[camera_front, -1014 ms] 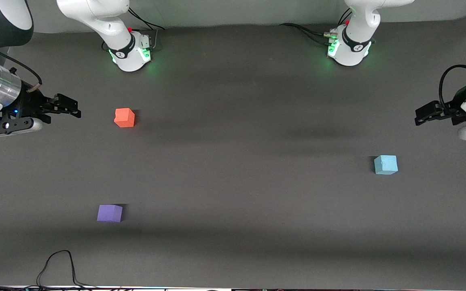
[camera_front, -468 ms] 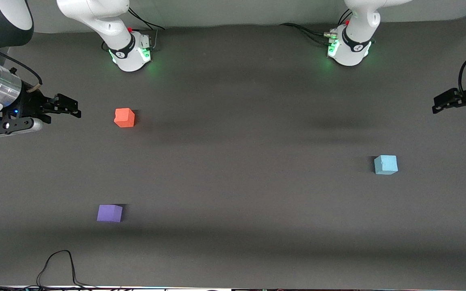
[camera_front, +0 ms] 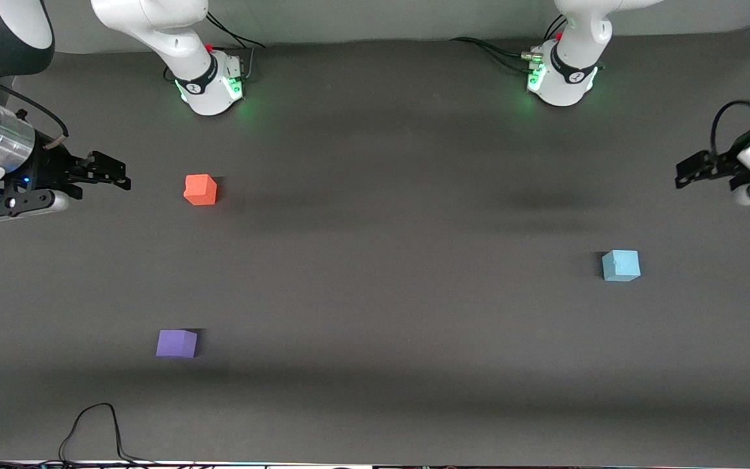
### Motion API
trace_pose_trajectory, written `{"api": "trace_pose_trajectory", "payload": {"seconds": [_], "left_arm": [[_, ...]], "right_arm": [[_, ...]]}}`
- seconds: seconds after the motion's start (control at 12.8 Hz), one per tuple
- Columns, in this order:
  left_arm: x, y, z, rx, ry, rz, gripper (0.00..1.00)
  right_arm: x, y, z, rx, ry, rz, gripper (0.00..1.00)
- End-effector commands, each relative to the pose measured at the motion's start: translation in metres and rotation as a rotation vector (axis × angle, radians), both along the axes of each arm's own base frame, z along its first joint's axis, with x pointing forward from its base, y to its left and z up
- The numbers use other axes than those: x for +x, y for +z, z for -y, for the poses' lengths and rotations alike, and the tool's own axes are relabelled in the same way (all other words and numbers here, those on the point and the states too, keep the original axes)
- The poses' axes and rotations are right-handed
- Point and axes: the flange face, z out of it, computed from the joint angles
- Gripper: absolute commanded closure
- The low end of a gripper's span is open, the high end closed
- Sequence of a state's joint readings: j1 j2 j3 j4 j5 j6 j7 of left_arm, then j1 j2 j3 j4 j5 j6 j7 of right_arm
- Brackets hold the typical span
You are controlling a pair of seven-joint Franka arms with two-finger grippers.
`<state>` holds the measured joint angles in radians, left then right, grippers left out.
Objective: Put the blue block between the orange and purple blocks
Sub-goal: 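Lower the left gripper onto the light blue cube and close it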
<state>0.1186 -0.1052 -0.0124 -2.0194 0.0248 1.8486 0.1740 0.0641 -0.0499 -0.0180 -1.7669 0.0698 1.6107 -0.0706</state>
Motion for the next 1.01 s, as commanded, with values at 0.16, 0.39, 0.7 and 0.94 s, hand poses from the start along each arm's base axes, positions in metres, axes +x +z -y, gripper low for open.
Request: {"api": "trace_pose_trajectory", "payload": {"seconds": [0.16, 0.39, 0.7, 0.94], "left_arm": [[0.011, -0.096, -0.001, 0.0, -0.023, -0.001, 0.0], [0.028, -0.148, -0.001, -0.002, -0.032, -0.002, 0.0], [0.039, -0.203, -0.002, -0.005, -0.05, 0.022, 0.0], [0.045, -0.241, -0.004, -0.006, -0.075, 0.037, 0.0]], "right_arm": [[-0.002, 0.001, 0.0, -0.006, 0.002, 0.007, 0.0], [0.0, -0.001, -0.001, -0.003, 0.001, 0.011, 0.0], [0.001, -0.001, -0.001, -0.004, 0.001, 0.011, 0.0], [0.001, -0.004, -0.001, -0.004, 0.001, 0.007, 0.0]]}}
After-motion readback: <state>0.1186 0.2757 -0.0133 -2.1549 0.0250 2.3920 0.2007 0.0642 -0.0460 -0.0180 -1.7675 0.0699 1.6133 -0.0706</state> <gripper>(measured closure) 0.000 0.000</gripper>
